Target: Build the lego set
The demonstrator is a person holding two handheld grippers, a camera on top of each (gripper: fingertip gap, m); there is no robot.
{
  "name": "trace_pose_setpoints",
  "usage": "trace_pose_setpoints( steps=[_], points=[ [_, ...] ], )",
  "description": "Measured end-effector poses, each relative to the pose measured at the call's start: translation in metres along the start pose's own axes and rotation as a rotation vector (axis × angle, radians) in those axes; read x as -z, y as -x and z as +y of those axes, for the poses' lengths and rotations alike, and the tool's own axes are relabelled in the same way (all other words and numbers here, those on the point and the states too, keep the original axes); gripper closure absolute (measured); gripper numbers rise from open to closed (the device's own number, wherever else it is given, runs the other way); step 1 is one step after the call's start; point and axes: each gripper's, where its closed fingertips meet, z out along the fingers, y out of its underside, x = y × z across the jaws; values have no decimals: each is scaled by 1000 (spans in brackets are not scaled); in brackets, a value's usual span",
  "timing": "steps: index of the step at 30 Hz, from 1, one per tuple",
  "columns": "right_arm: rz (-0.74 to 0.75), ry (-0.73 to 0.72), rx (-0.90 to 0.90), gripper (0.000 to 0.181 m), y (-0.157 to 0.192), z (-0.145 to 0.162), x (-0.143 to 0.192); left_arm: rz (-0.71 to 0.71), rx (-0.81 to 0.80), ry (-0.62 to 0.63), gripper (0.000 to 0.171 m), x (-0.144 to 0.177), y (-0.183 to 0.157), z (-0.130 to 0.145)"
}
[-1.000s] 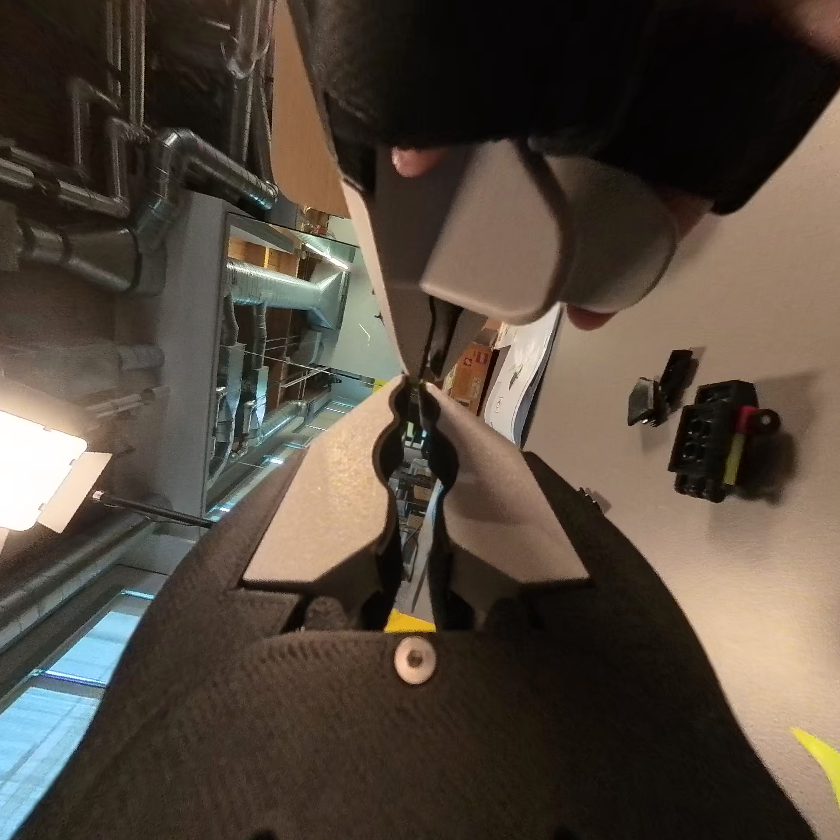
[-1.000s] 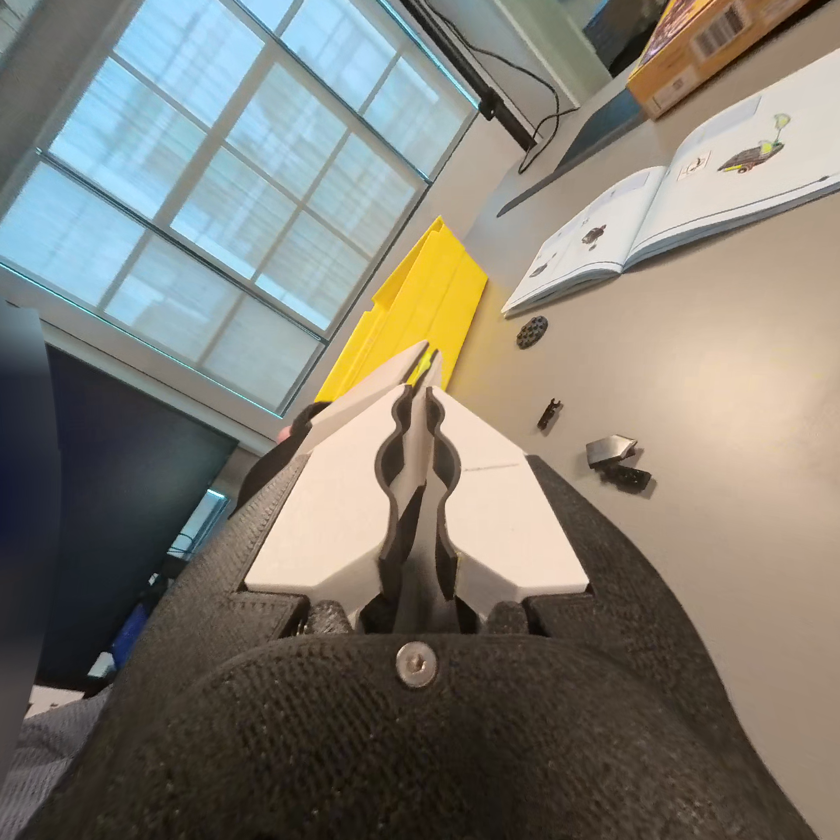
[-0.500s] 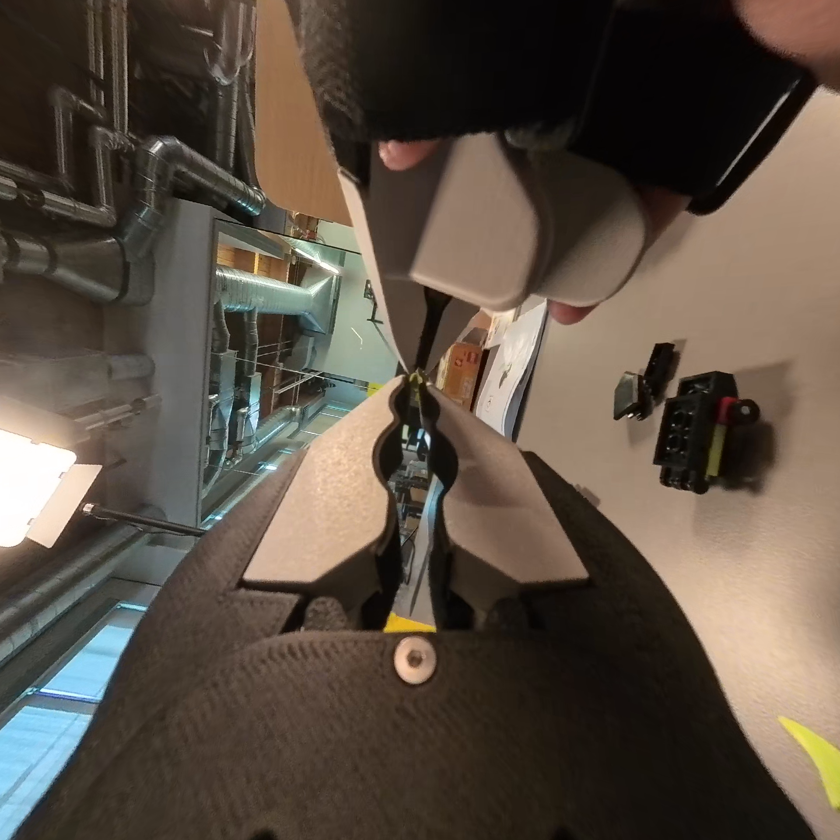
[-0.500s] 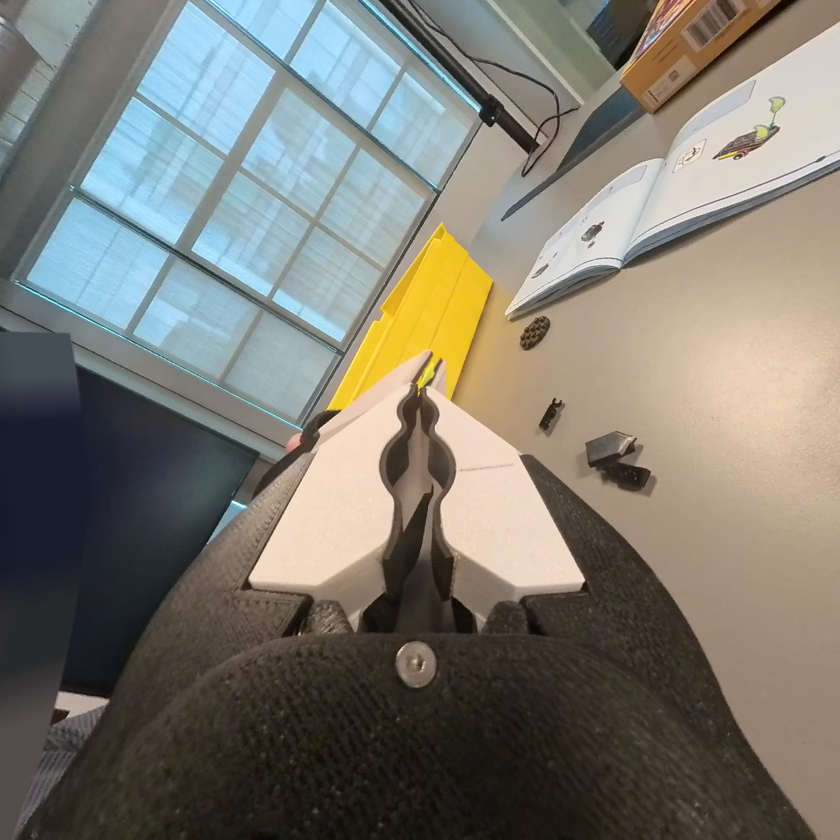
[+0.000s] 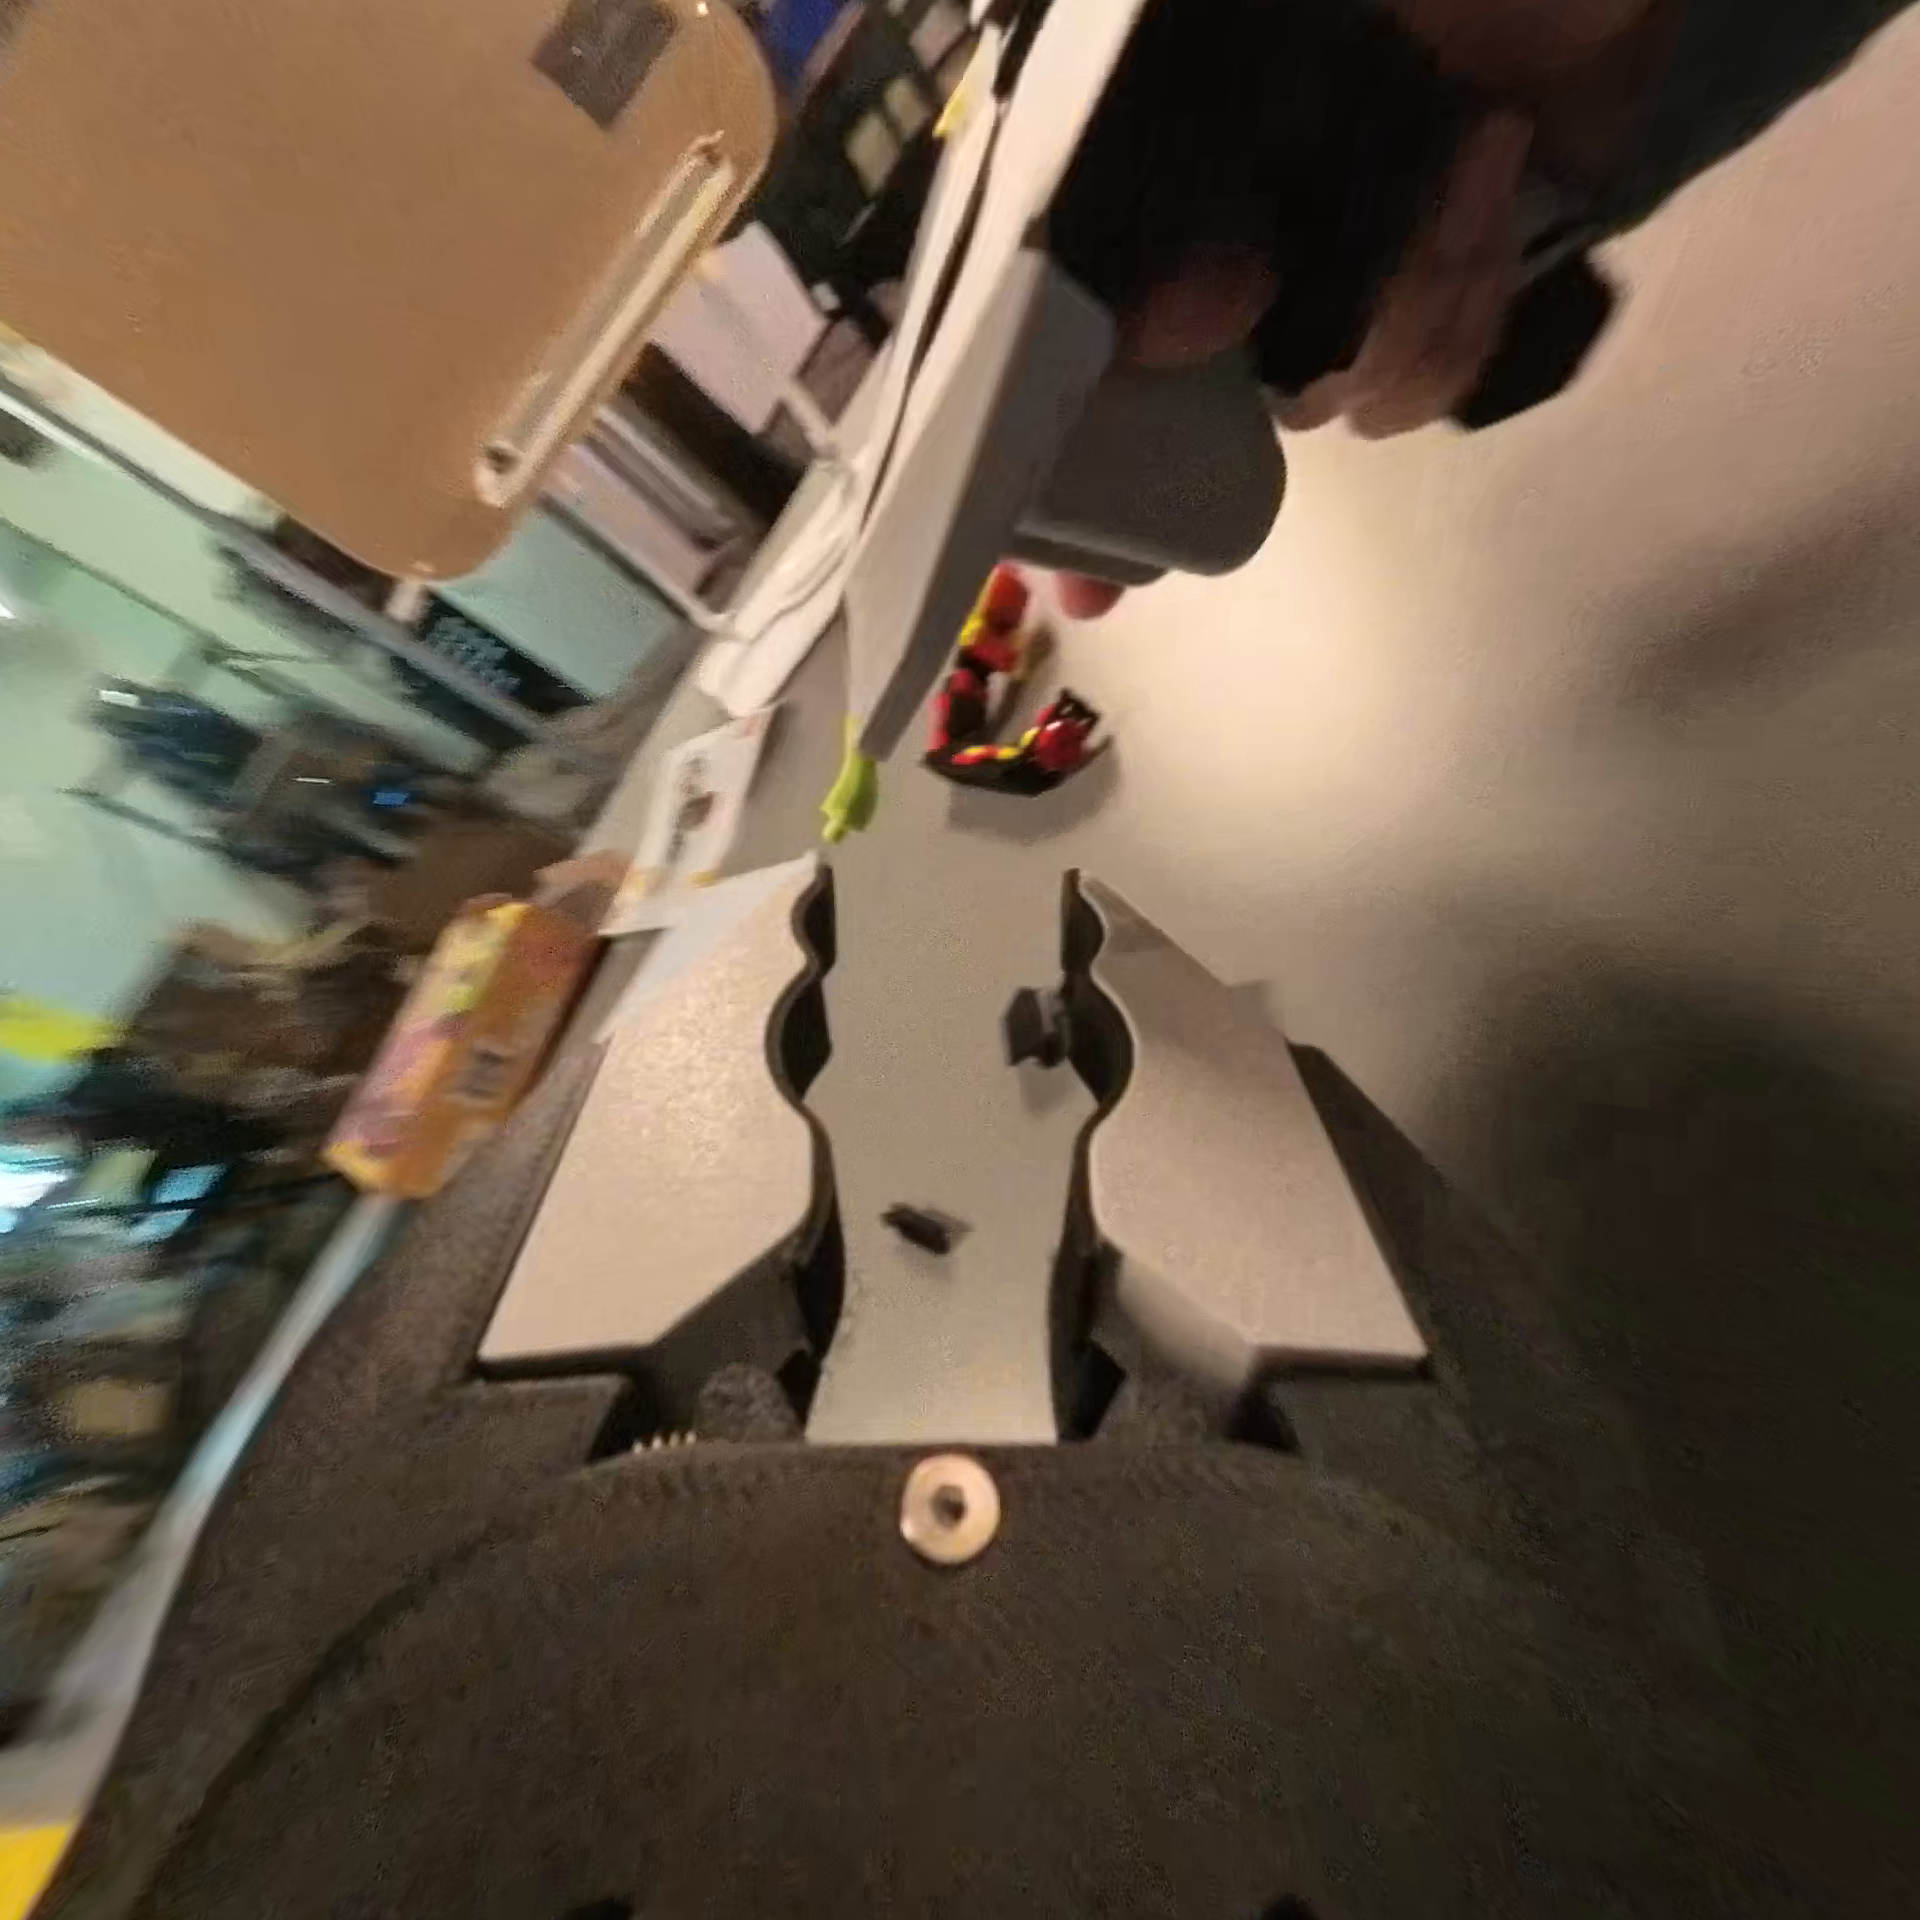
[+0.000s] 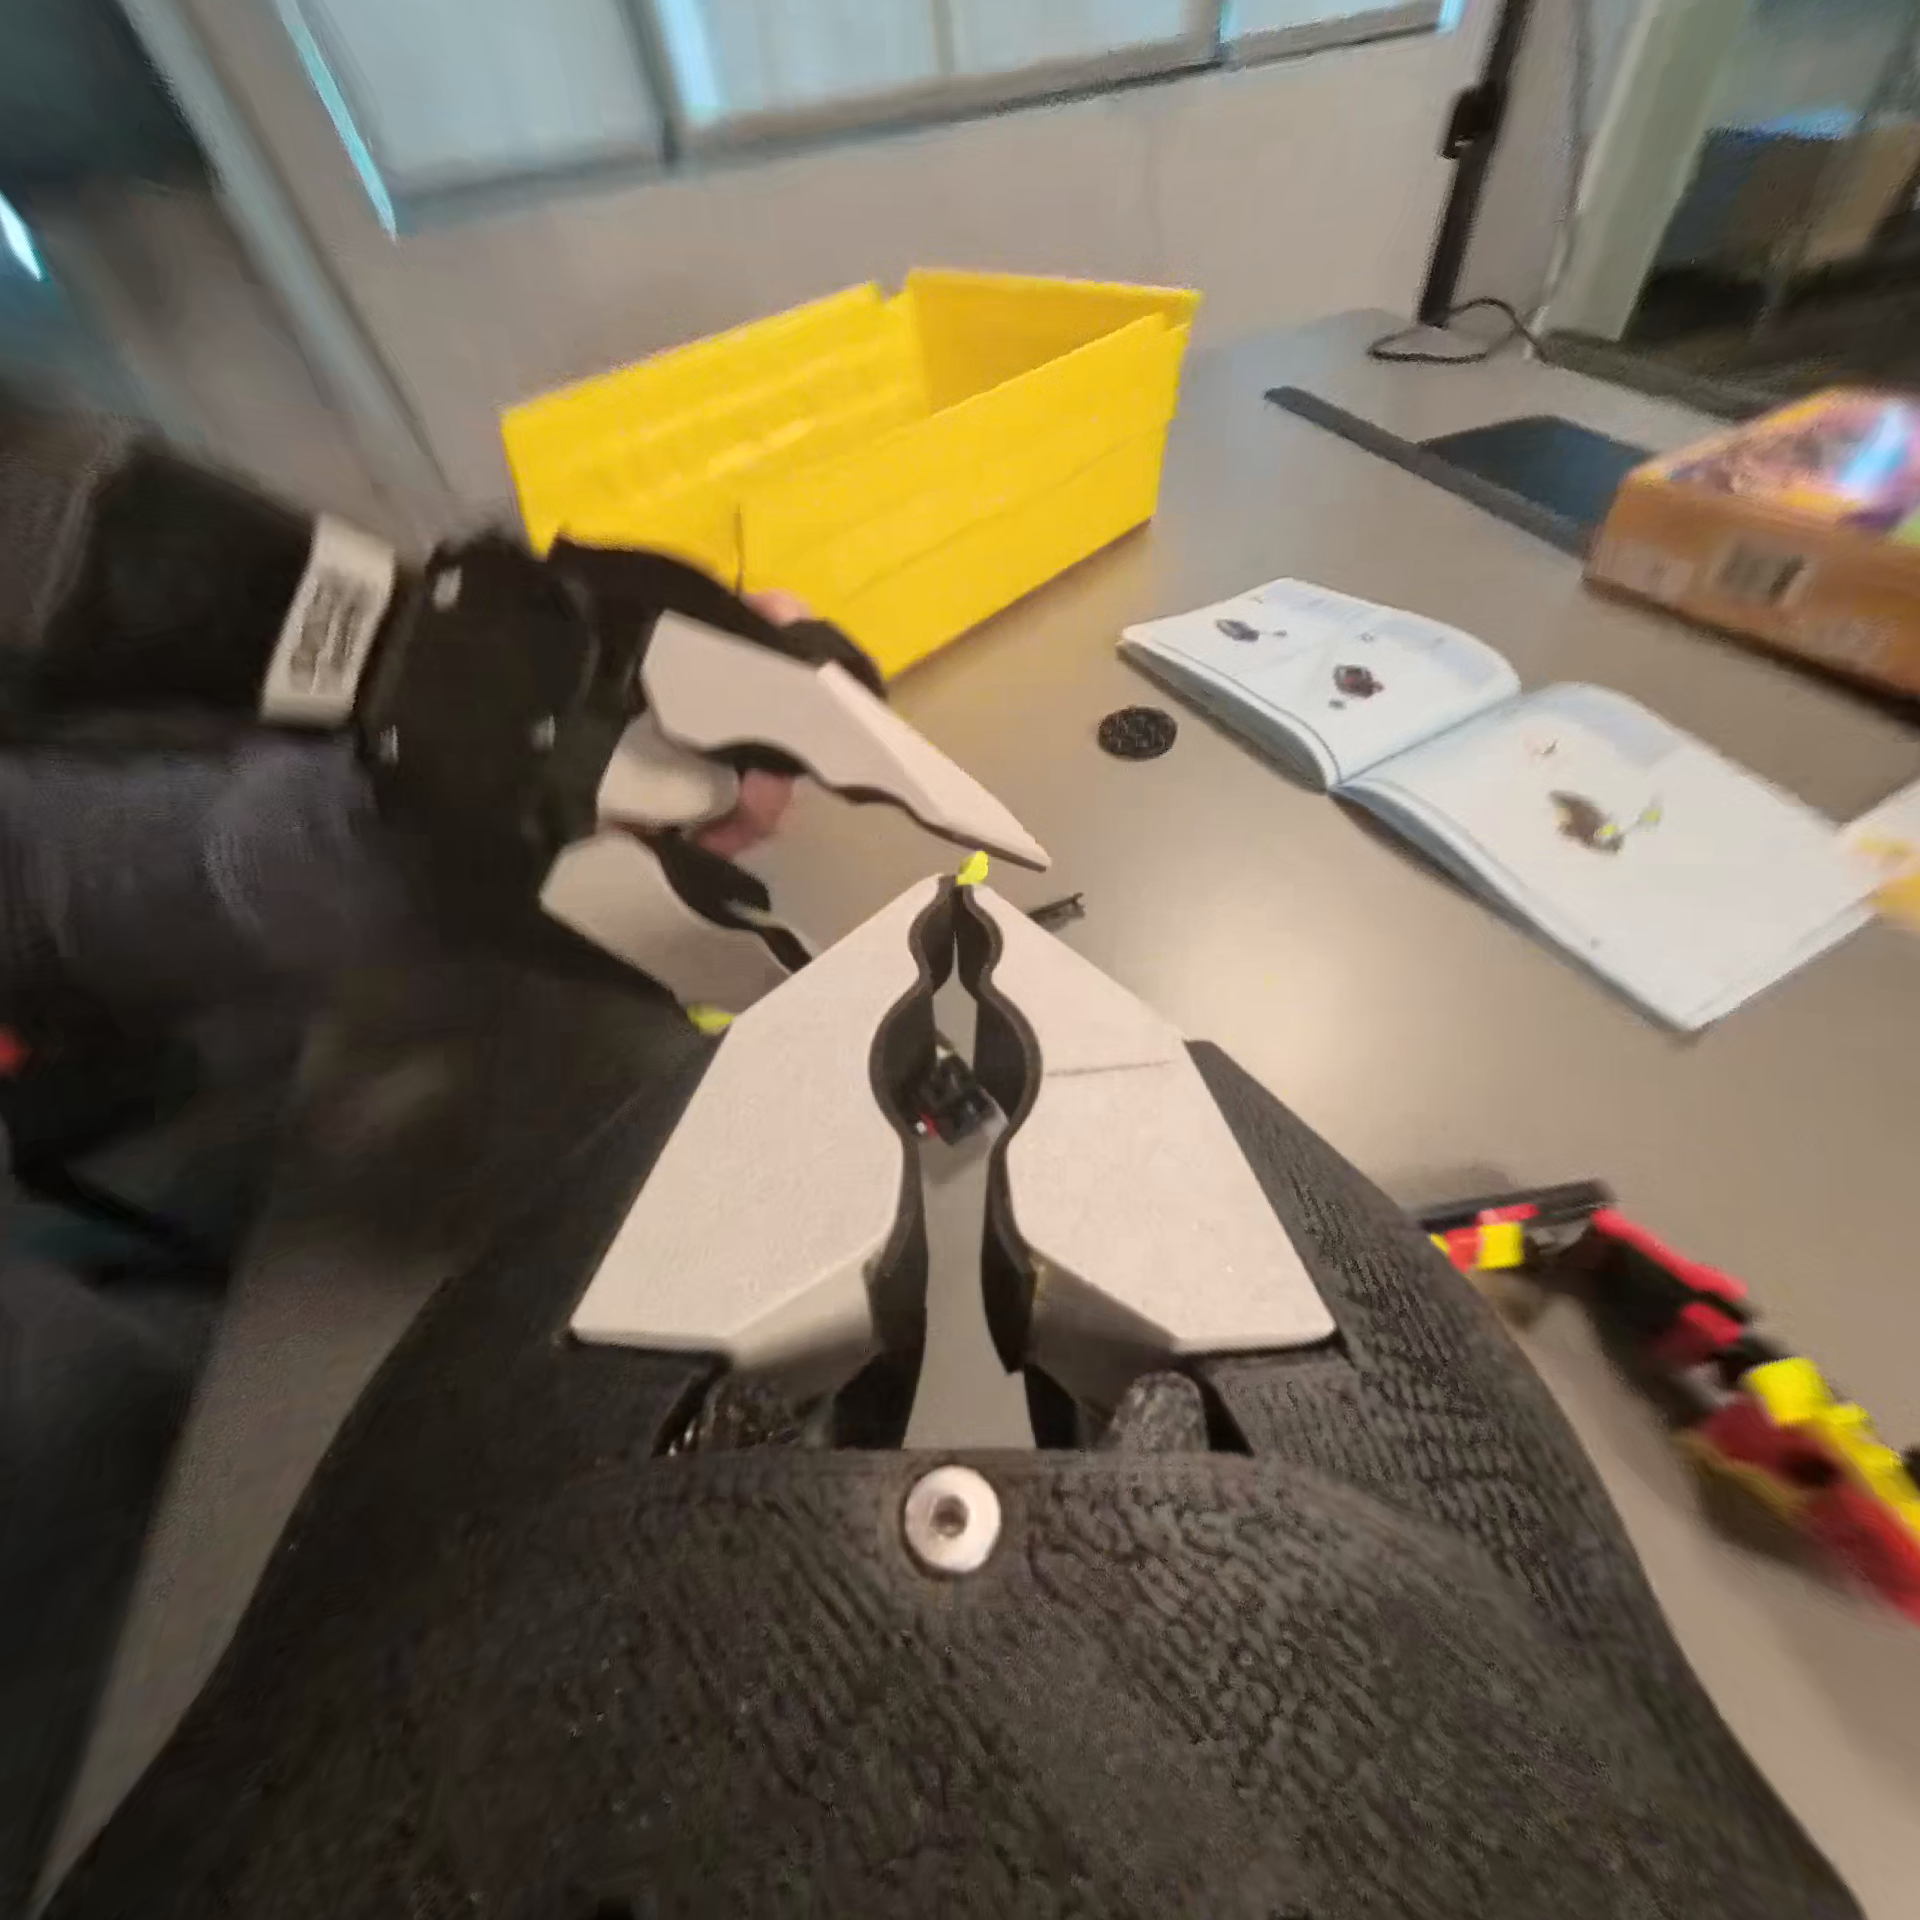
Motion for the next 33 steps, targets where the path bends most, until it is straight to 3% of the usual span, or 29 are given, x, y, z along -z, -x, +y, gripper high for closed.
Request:
trace_pose_setpoints(
  steps=[3, 7, 15, 19, 27, 33],
  points=[
    [-58, 108, 278, 181, 16, 4, 6, 142, 159, -80, 127, 5, -9, -8],
    [-121, 215, 489, 181, 28, 13, 11, 278, 294, -184, 135, 15, -16, -21],
    [-171, 326, 673, 181, 33, 22, 14, 317, 254, -229, 167, 20, -22, -26],
    [-147, 263, 635, 181, 29, 8, 15, 327, 250, -167, 168, 14, -26, -19],
    [-233, 8, 332, 170, 39, -25, 20, 412, 560, -406, 168, 34, -2, -49],
    [-261, -22, 297, 176, 43, -21, 12, 433, 565, -439, 168, 37, -4, -55]
  ],
)
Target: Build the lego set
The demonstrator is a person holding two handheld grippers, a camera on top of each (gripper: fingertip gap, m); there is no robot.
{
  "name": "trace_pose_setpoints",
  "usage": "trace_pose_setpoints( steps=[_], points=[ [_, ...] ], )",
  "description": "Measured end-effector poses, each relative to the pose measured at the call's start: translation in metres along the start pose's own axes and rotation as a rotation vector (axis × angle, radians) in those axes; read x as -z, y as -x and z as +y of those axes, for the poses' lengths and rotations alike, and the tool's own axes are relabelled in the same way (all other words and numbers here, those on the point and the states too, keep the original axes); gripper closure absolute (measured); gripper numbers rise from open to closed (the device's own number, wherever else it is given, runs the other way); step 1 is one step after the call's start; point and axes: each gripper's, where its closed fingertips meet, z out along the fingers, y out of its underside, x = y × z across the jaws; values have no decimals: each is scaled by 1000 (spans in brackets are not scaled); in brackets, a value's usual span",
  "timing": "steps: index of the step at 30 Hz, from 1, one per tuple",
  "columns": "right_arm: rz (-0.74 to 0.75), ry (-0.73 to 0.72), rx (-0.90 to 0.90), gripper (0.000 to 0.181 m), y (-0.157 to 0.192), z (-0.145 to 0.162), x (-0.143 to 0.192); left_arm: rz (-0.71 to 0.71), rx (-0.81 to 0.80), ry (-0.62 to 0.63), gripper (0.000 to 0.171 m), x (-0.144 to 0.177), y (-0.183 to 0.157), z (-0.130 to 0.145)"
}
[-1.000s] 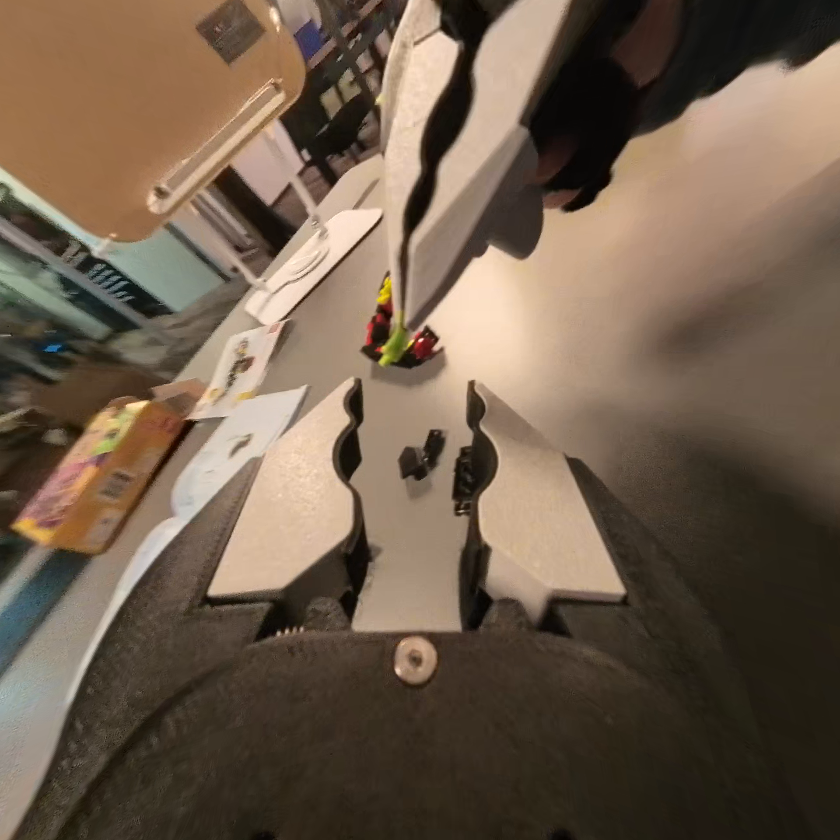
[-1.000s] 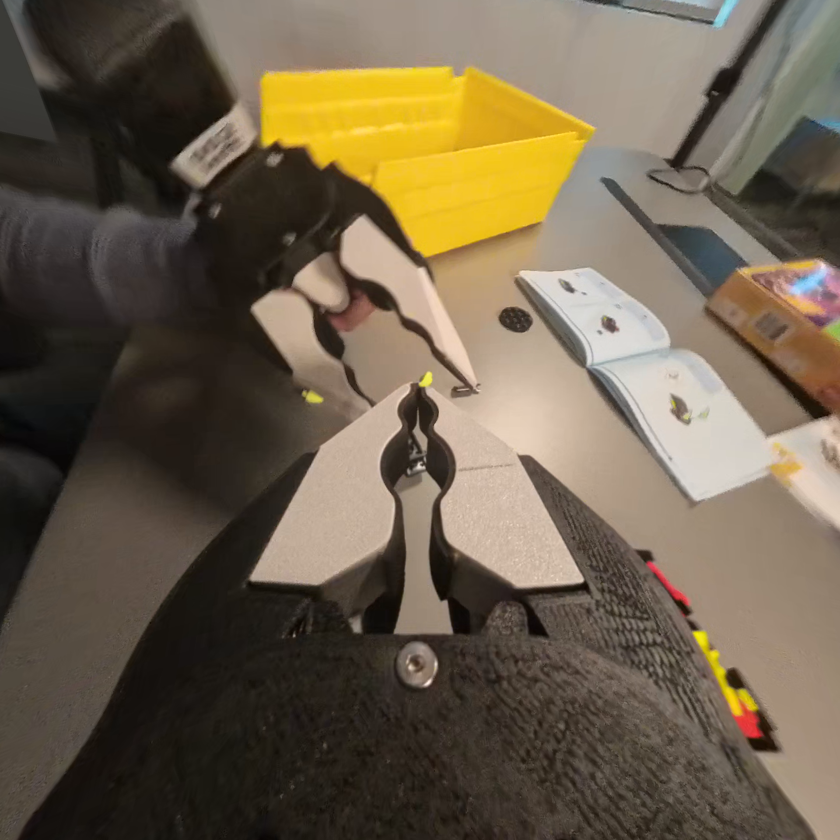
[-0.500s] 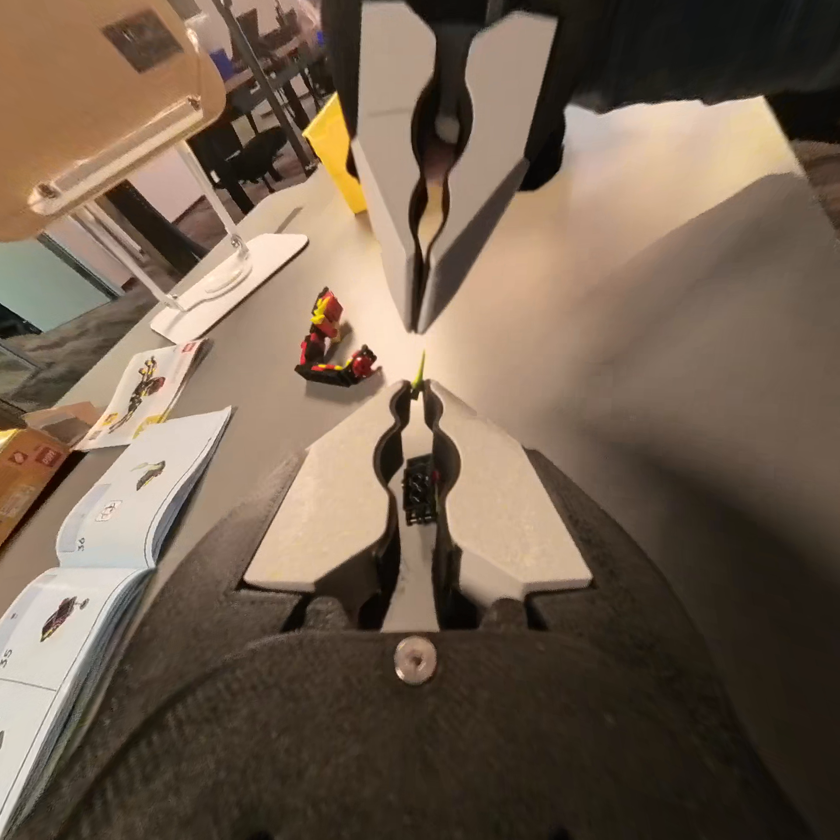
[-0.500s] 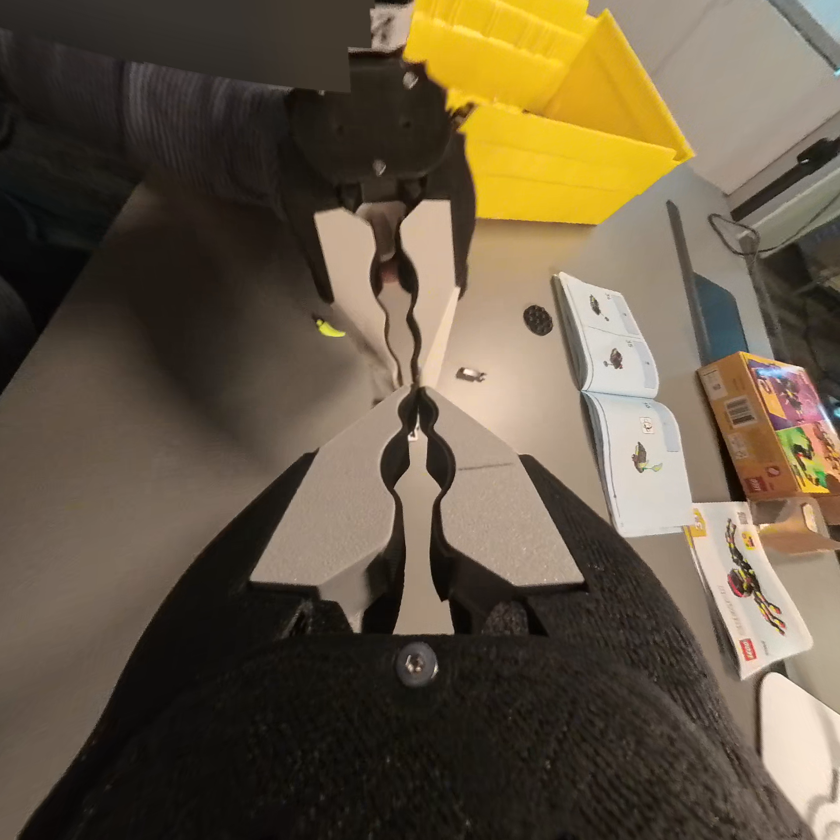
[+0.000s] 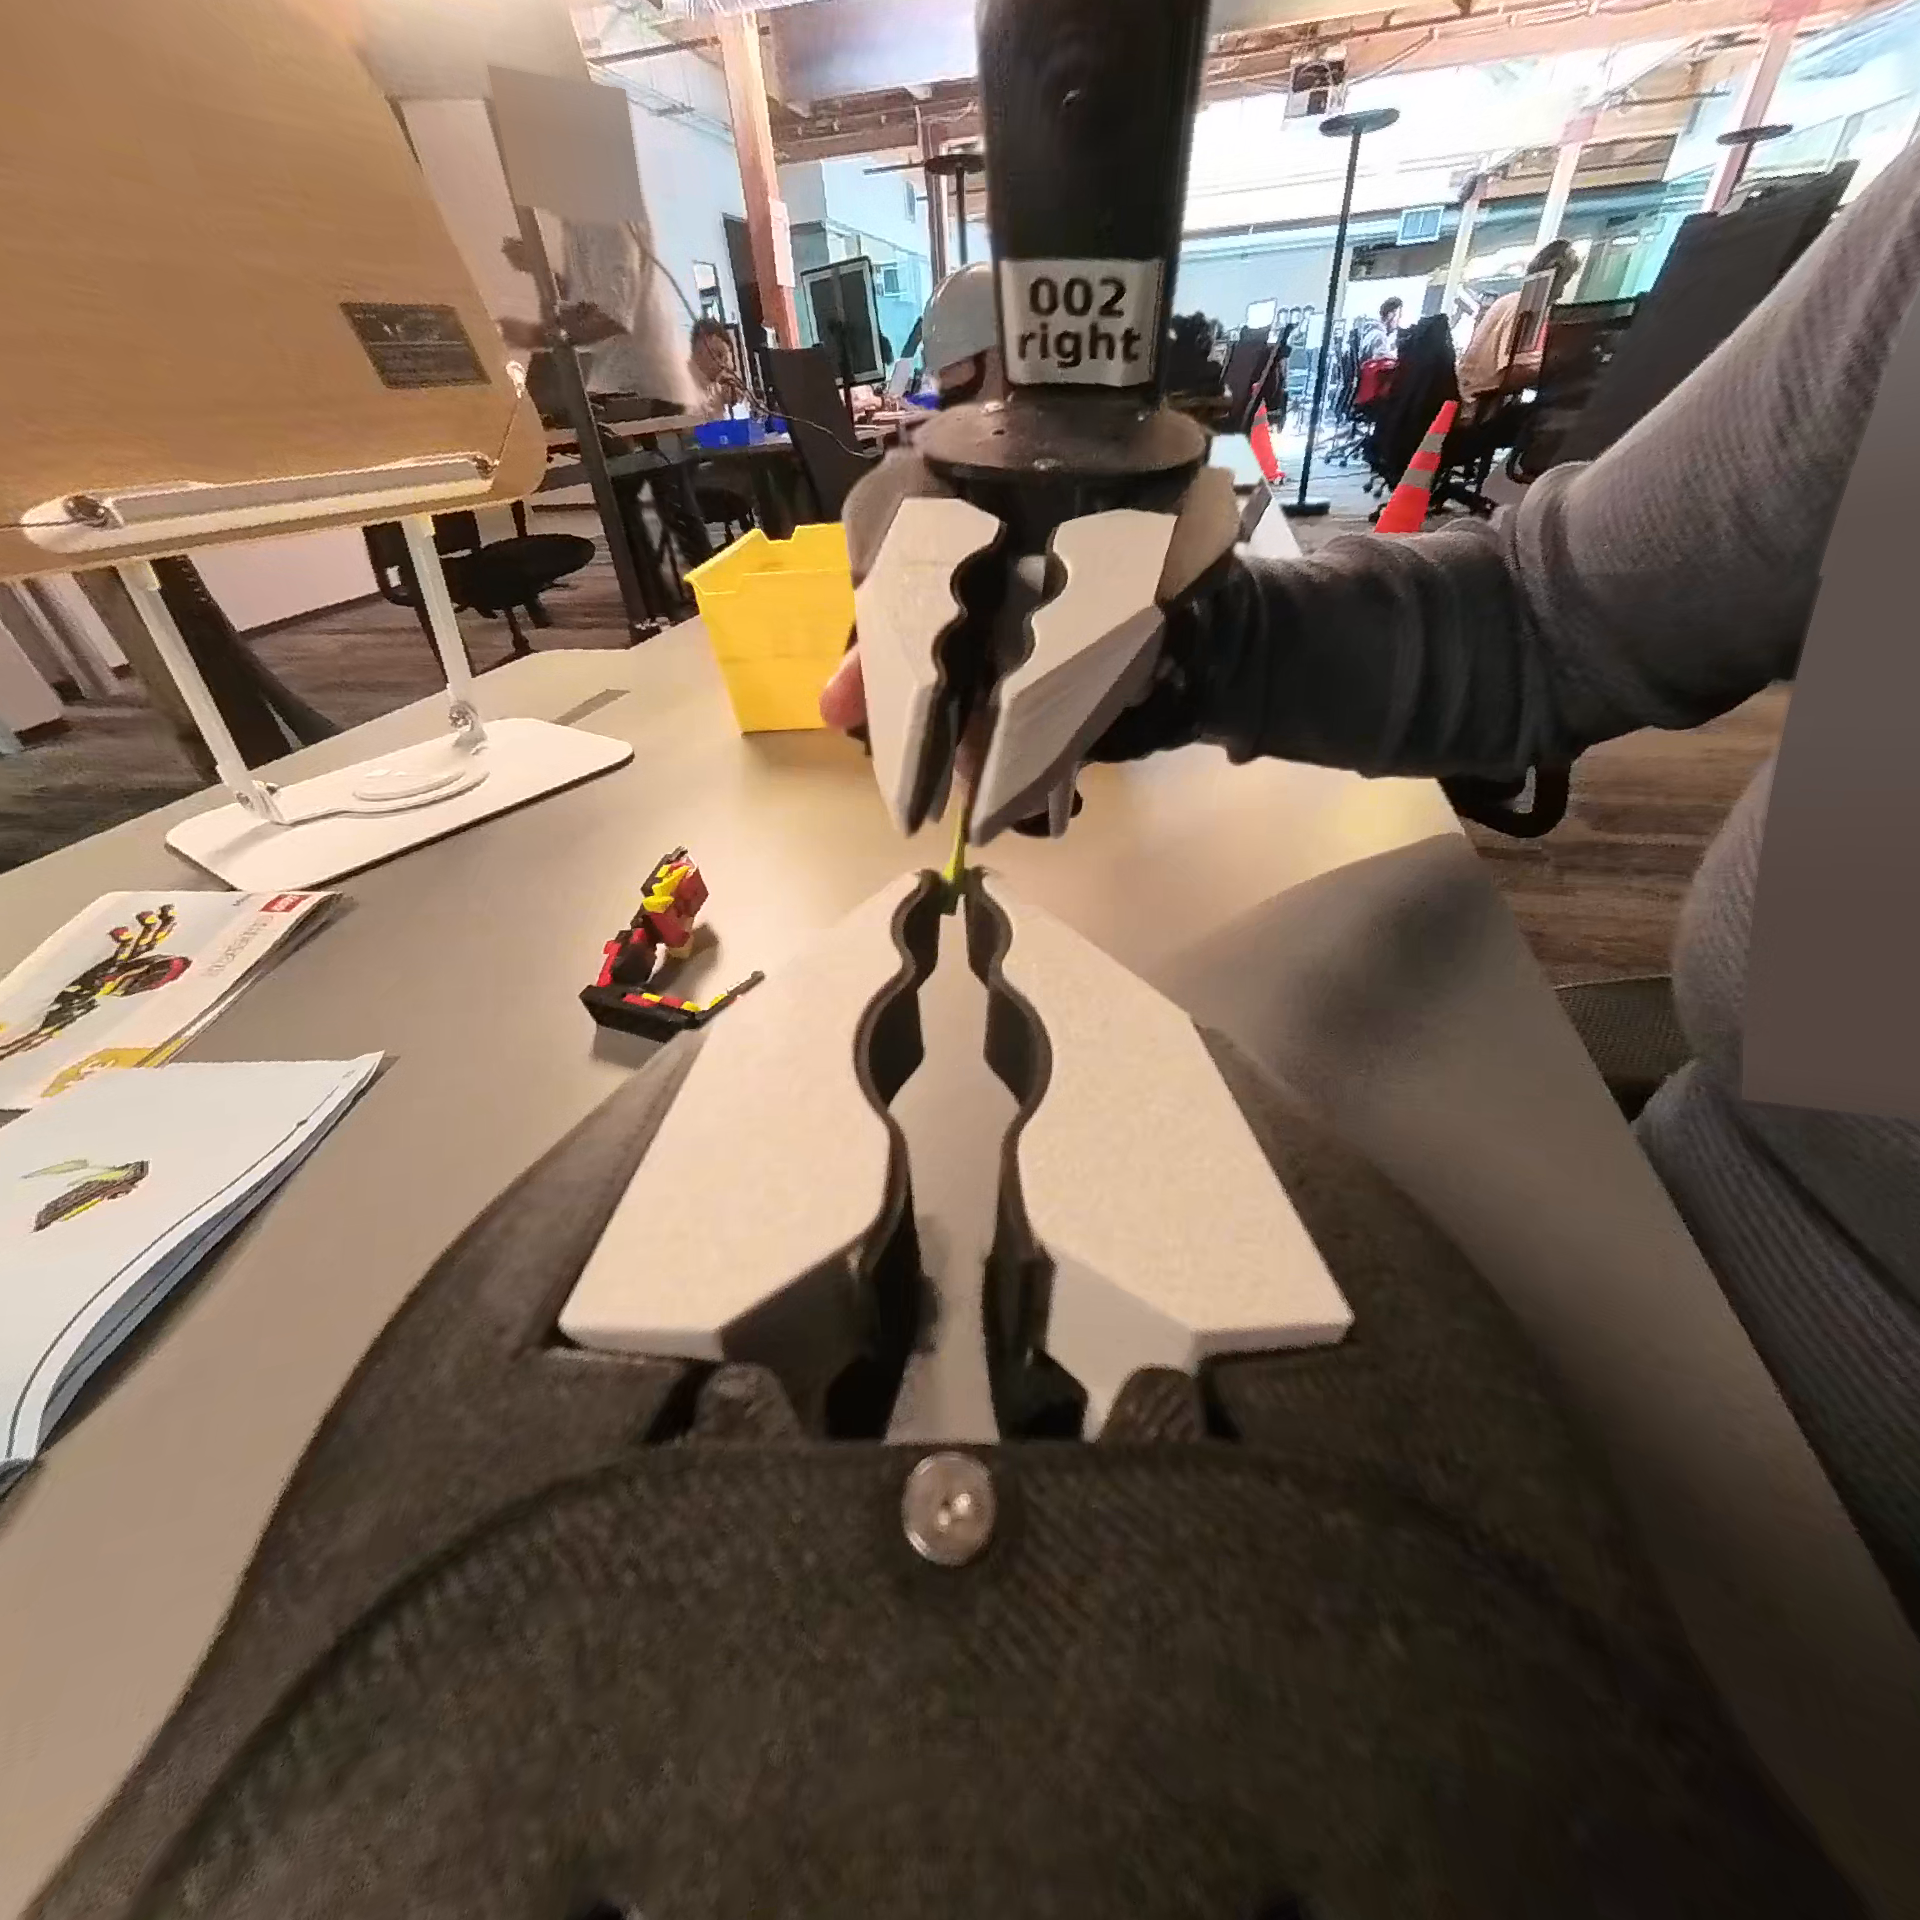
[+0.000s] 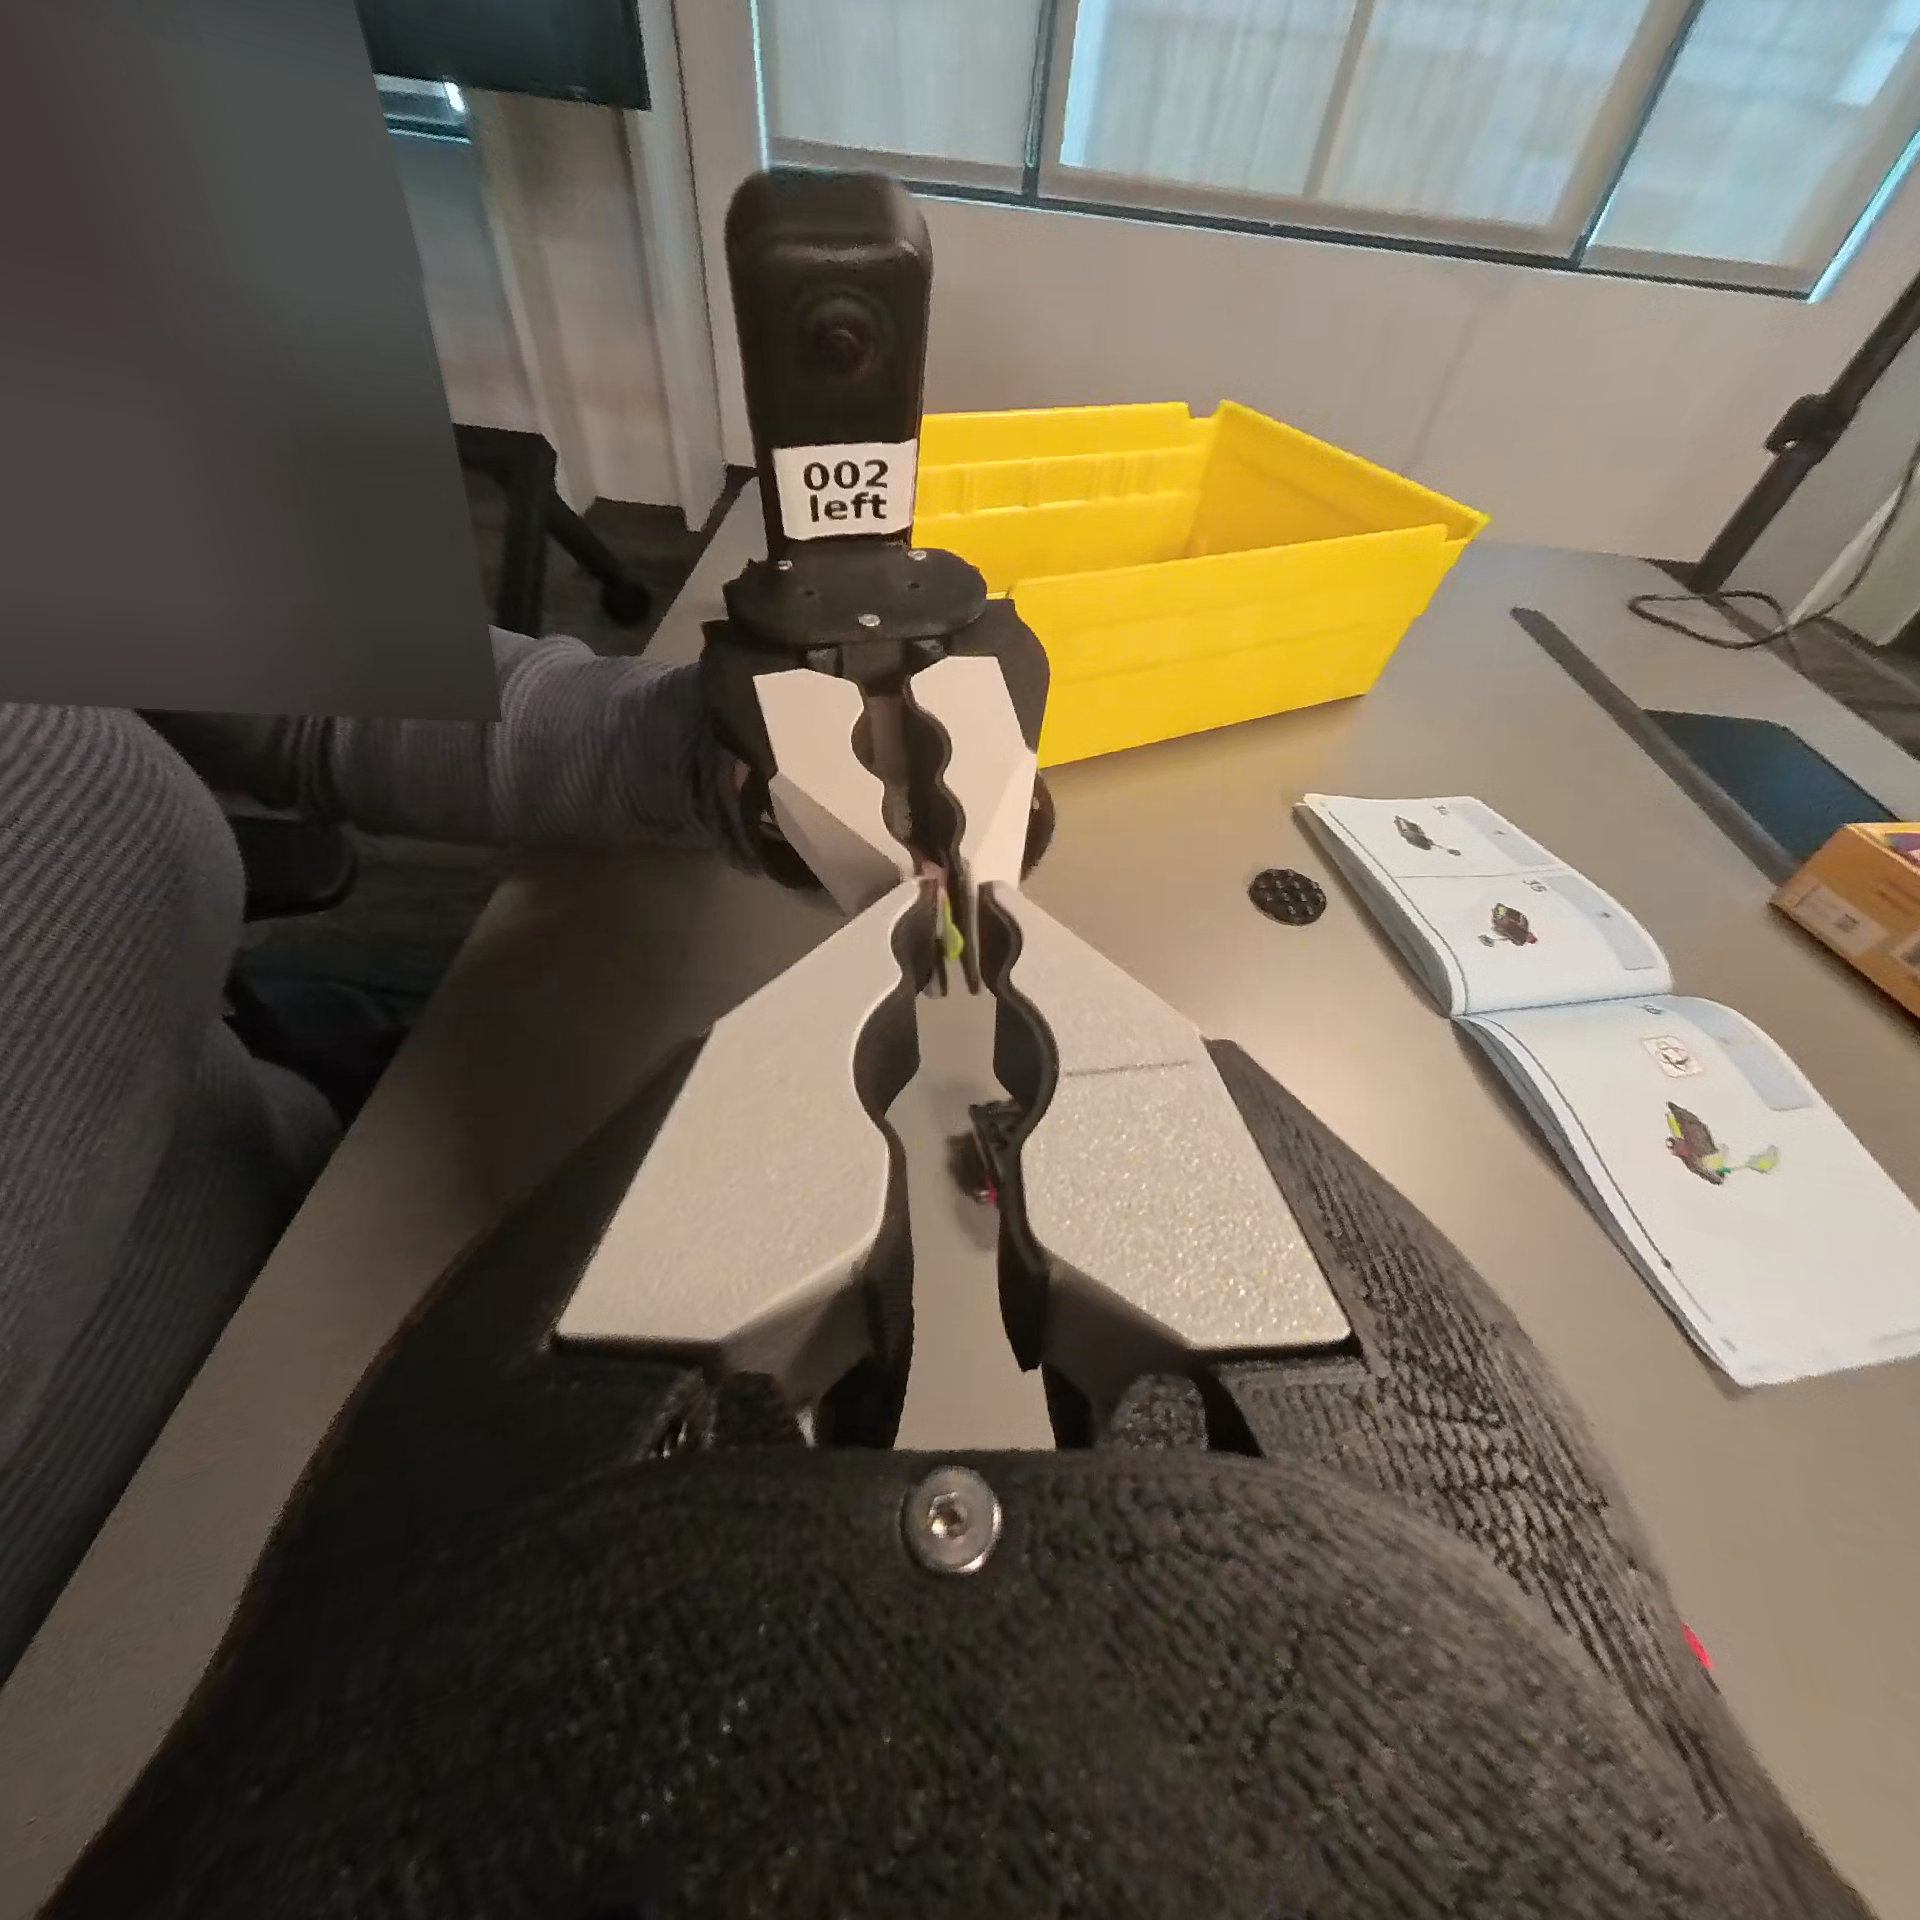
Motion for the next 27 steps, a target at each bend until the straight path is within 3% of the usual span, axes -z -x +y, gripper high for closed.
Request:
trace_pose_setpoints(
  steps=[14, 17, 21, 23, 27],
  points=[
    [-57, -40, -21, 181, 0, 5, -3, 33, 98, -20, 168, 2, 1, 0],
    [-66, -51, -61, 181, -8, 13, -1, -63, 48, 194, 130, 7, 18, 32],
    [-83, -10, -114, 181, -18, 40, -5, -135, 28, 473, 99, 17, 29, 78],
    [-90, 4, -135, 181, -23, 52, -7, -130, 40, 520, 100, 17, 27, 87],
    [-111, 7, -184, 181, -30, 64, -11, -104, 64, 577, 119, 15, 24, 100]
  ],
)
